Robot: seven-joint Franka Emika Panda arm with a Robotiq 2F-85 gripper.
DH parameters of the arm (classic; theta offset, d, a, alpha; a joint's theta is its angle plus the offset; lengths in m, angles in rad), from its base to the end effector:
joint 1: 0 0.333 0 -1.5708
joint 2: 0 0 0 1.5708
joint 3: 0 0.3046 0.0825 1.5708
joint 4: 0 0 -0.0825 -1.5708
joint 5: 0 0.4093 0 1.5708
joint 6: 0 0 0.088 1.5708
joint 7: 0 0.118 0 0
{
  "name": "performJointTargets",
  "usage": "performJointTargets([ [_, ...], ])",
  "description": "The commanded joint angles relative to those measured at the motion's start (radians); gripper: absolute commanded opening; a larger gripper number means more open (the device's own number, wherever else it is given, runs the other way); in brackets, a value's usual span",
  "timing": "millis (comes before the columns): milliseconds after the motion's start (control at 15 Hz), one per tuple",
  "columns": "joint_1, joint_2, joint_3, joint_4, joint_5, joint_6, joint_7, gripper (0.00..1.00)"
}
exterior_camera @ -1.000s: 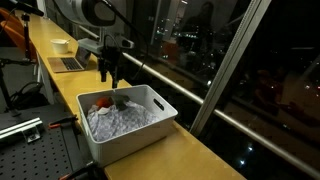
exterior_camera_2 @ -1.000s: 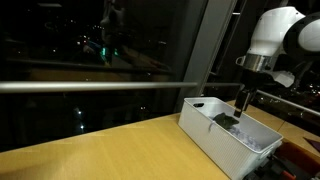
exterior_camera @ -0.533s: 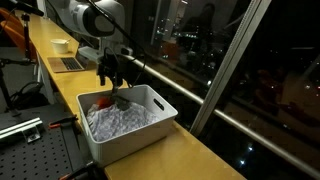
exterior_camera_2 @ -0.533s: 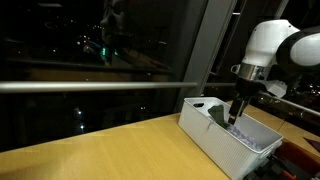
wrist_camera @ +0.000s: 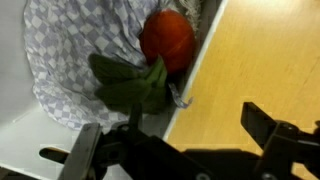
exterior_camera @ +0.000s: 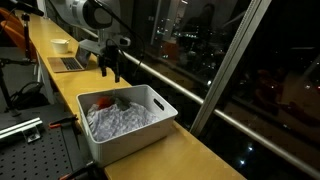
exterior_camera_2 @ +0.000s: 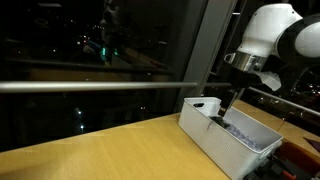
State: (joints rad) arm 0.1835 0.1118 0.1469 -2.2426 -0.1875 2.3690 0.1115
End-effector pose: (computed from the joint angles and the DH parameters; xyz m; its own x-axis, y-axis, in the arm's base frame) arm 0.5252 0.1767 0.2802 0.9383 0.3451 0.0219 0.3406 -0.9332 0.1144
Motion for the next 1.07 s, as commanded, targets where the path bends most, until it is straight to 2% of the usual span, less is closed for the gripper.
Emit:
performJointTargets([
  [0,0.049,0.05,0.032,0.118,-0.064,-0.091,0.029,1.0],
  [333,0.093,0.174,0.049,0.204,-0.083,-0.125,-0.005,1.0],
  [667,0.108,0.286,0.075,0.26,-0.078,-0.148,-0.207,1.0],
  [1000,0.098,0.269,0.086,0.299,-0.101,-0.252,-0.426,1.0],
])
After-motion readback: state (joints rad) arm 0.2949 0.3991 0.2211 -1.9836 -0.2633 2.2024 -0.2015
